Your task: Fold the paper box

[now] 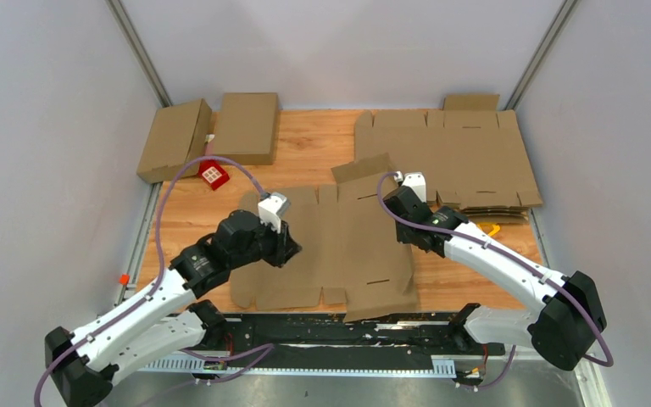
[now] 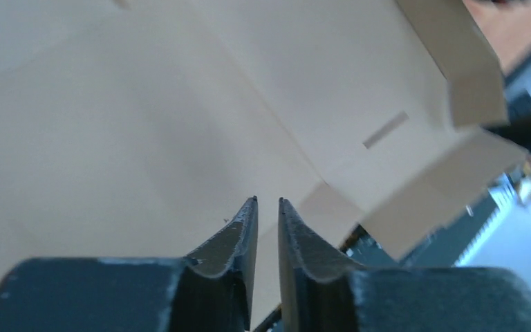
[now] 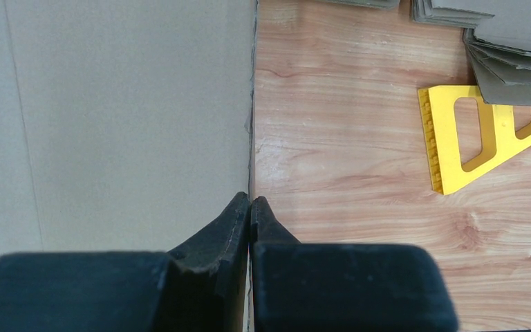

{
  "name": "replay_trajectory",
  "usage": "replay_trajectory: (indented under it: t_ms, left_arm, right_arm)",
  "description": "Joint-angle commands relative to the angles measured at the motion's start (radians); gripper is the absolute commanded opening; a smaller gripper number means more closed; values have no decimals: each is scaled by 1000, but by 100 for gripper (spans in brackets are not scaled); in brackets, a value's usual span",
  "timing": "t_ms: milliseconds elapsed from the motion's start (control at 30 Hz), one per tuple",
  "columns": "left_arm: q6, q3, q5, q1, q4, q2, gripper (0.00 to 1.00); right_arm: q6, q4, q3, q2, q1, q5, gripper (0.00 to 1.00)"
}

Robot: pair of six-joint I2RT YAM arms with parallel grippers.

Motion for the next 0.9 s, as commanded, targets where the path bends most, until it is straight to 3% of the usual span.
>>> replay_trajectory:
  t_ms: [0, 33, 133, 267, 400, 600, 867]
  left_arm:
    - [42, -70, 356, -67, 113, 29, 21]
    - [35, -93, 330, -110, 147, 23, 24]
    - [66, -130, 175, -260, 209, 17, 55]
    - [185, -118, -2, -413, 239, 84, 64]
    - [287, -67, -147, -526, 223, 207, 87]
    - [379, 65, -359, -622, 113, 447, 92]
    - [413, 119, -367, -625, 70, 579, 93]
  right_arm:
    - [20, 50, 3, -16, 3, 15, 3]
    - [20, 50, 1, -17, 3, 16, 3]
    - [18, 48, 3, -19, 3, 11, 3]
    - [21, 45, 2, -26, 4, 3, 3]
    - [18, 44, 1, -37, 4, -4, 3]
    - [10, 46, 2, -50, 4, -12, 4]
    - [7, 45, 2, -61, 2, -22, 4]
